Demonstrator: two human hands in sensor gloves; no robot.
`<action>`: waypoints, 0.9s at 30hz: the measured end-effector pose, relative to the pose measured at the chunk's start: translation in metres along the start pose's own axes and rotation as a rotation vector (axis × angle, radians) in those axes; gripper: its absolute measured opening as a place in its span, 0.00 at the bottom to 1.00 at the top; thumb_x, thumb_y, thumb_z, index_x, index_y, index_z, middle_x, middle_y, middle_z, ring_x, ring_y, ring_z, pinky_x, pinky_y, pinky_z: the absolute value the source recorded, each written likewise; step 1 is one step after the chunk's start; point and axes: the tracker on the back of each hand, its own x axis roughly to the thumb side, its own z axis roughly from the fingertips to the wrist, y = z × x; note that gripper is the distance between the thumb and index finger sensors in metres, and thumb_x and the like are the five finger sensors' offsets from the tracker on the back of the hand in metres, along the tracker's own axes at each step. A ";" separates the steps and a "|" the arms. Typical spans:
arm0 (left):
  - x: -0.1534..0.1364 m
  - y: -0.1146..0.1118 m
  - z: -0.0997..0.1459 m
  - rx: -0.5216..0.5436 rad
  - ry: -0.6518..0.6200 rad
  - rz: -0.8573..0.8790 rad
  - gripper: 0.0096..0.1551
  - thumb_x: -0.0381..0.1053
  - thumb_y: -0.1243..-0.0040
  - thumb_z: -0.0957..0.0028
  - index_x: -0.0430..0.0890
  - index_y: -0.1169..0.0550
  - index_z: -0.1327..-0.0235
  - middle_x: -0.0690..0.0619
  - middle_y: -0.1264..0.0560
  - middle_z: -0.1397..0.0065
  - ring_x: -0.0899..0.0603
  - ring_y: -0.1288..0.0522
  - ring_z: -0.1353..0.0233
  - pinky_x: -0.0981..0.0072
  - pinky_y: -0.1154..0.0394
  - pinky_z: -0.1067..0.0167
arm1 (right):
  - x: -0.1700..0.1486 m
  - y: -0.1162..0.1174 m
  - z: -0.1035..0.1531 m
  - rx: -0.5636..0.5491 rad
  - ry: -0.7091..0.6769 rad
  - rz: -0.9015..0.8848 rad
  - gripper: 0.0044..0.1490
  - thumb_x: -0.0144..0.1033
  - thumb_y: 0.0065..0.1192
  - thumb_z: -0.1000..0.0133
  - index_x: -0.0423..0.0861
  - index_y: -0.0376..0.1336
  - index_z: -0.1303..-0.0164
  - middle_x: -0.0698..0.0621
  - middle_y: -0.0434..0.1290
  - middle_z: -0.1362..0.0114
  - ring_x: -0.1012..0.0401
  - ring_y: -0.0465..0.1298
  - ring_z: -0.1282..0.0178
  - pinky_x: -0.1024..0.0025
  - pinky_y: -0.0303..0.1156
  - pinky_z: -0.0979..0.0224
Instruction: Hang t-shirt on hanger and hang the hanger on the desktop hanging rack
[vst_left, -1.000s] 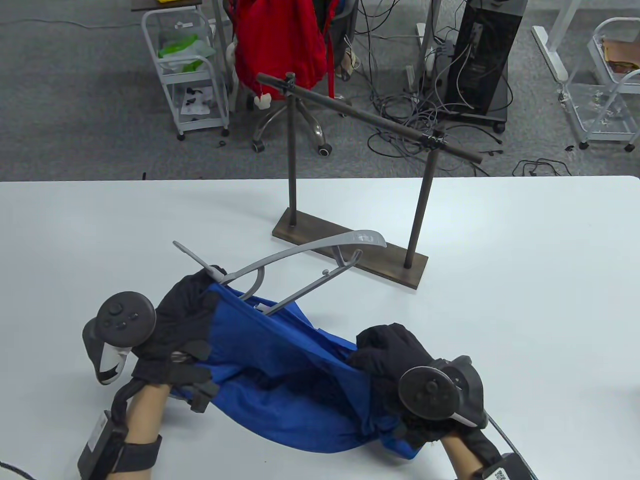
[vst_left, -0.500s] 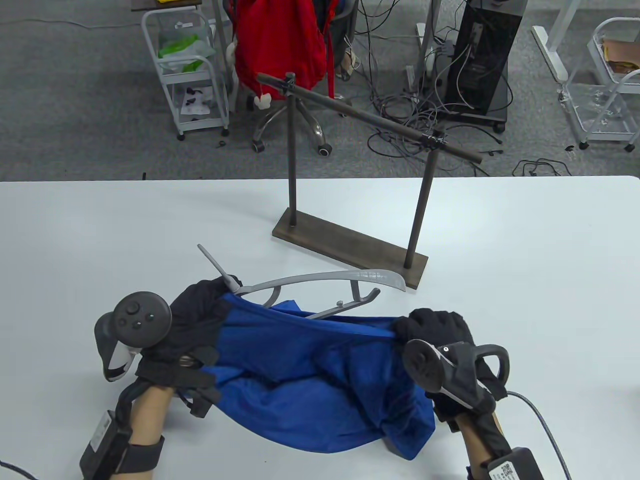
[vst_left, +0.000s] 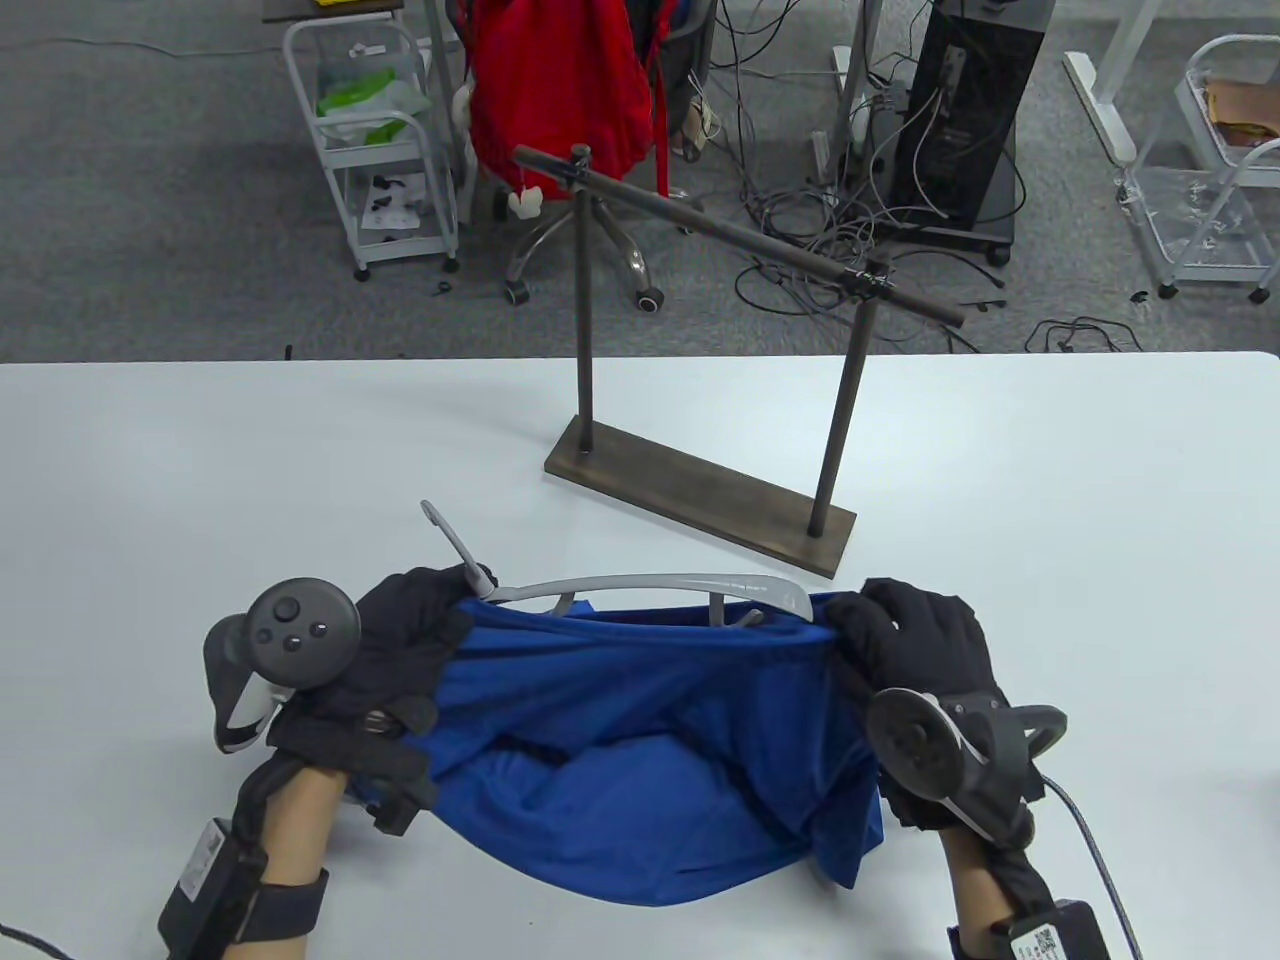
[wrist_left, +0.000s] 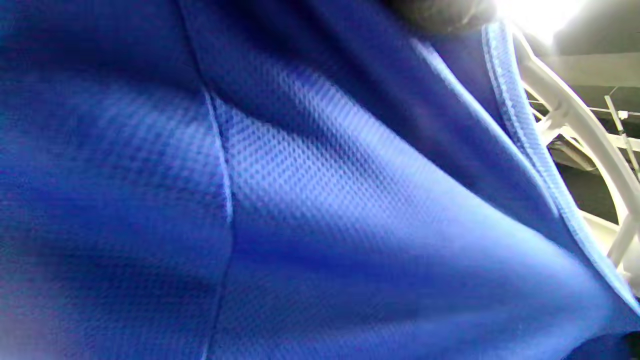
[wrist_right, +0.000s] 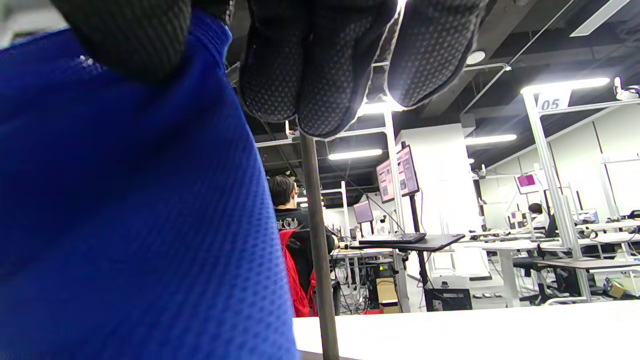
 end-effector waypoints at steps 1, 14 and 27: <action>0.000 -0.001 0.000 0.005 0.004 -0.032 0.30 0.63 0.49 0.50 0.79 0.31 0.32 0.70 0.24 0.33 0.54 0.25 0.33 0.52 0.33 0.16 | 0.000 0.000 0.000 0.000 -0.003 0.002 0.24 0.54 0.59 0.46 0.67 0.62 0.38 0.58 0.70 0.26 0.55 0.75 0.27 0.43 0.68 0.19; 0.016 -0.023 0.004 0.057 -0.014 -0.239 0.30 0.65 0.50 0.49 0.82 0.33 0.31 0.72 0.27 0.31 0.56 0.26 0.32 0.54 0.34 0.14 | 0.020 0.007 0.010 0.054 -0.154 -0.101 0.31 0.47 0.60 0.45 0.67 0.59 0.29 0.62 0.72 0.25 0.60 0.76 0.25 0.46 0.68 0.17; 0.035 -0.032 0.010 0.037 -0.075 -0.277 0.29 0.65 0.49 0.49 0.83 0.32 0.32 0.73 0.26 0.31 0.57 0.26 0.32 0.55 0.34 0.14 | 0.028 0.027 0.009 0.228 -0.161 -0.037 0.35 0.49 0.60 0.45 0.59 0.59 0.25 0.57 0.71 0.23 0.57 0.76 0.26 0.45 0.68 0.19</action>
